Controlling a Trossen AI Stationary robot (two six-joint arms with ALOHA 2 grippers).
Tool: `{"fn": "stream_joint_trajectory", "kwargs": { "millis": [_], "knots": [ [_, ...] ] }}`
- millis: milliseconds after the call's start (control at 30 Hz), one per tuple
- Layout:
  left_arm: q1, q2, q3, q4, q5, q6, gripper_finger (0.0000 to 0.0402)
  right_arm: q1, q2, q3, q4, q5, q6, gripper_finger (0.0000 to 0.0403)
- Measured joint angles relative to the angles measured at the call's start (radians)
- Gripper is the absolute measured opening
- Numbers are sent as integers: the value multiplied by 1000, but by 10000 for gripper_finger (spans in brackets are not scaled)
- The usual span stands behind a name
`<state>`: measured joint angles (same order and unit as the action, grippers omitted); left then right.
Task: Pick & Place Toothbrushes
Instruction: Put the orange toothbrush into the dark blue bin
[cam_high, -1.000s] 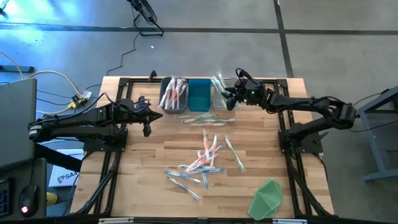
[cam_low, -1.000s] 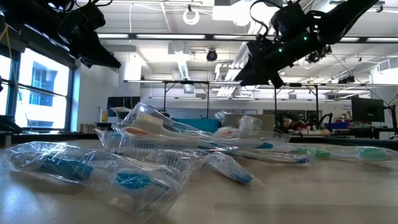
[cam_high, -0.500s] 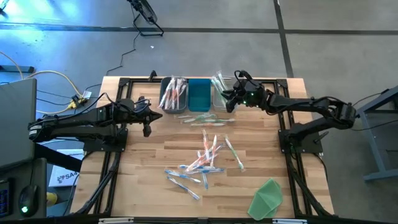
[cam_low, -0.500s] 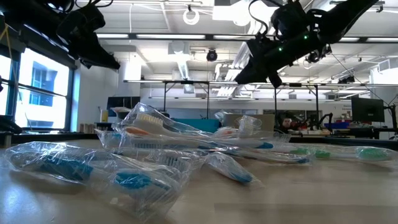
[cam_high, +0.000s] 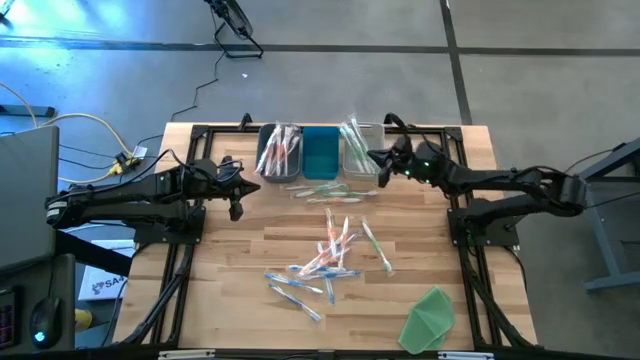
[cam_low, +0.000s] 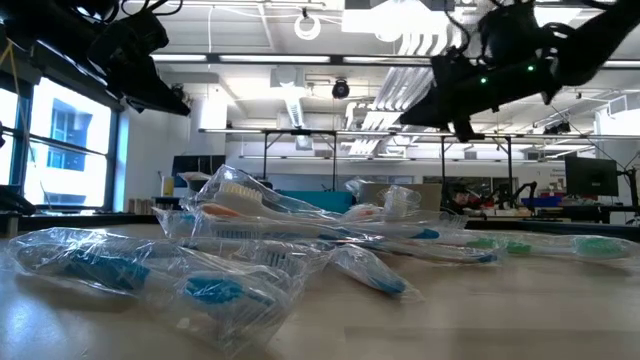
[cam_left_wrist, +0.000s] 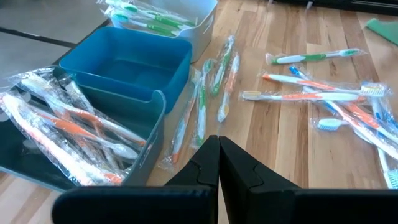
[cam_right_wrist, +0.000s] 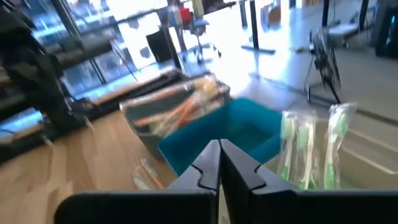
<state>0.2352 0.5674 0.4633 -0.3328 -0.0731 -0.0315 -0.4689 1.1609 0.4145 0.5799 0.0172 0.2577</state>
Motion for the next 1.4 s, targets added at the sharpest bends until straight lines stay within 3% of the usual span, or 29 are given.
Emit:
{"fn": "stream_joint_trajectory", "kwargs": {
  "millis": [233, 367, 667, 733, 833, 1167, 1400],
  "knots": [
    [0, 0, 0, 1, 0, 0, 0, 3, -116, -108, 162, -35, 0, 2],
    [0, 0, 0, 28, 0, -4, 0, 3, -149, -123, 168, -78, -42, 2],
    [0, 0, 0, 151, 1, -32, 0, 5, -150, -123, 141, -334, -6, 2],
    [0, 0, 0, 173, 4, -54, 0, 20, -150, -123, 129, -350, 34, 2],
    [0, 0, 0, 176, 8, -96, 0, 66, -150, -123, 87, -329, 49, 2],
    [0, 0, 0, 177, 45, -170, 0, 274, -150, -122, -118, -107, -96, 2],
    [-1, 0, 0, 176, 72, -210, 0, 313, -150, -122, -136, -94, -161, 2]
  ]
}}
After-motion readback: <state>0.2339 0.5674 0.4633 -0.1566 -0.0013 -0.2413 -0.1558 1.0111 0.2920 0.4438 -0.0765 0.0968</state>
